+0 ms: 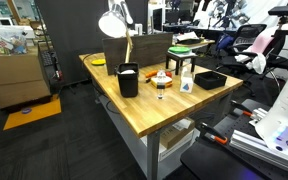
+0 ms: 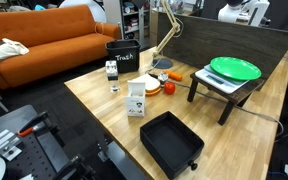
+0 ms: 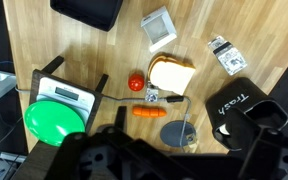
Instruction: Switch off the lamp
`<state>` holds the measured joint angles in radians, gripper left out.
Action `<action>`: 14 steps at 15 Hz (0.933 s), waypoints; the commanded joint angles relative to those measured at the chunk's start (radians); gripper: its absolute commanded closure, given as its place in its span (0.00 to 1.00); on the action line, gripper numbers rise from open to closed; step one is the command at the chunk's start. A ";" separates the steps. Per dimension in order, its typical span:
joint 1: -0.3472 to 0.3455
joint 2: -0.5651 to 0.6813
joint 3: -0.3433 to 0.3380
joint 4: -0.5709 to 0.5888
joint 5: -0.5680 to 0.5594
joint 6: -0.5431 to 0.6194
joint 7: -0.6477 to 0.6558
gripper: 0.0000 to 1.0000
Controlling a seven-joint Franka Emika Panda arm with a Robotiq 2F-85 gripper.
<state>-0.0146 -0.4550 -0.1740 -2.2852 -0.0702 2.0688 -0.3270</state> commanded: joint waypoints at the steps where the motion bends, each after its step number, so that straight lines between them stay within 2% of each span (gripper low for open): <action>1: -0.008 0.007 0.011 0.010 0.002 -0.008 -0.008 0.00; 11: 0.011 0.270 0.066 0.159 -0.021 -0.020 -0.036 0.00; 14: 0.006 0.277 0.082 0.143 -0.002 0.001 -0.014 0.00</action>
<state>0.0022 -0.1776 -0.1026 -2.1425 -0.0745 2.0716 -0.3394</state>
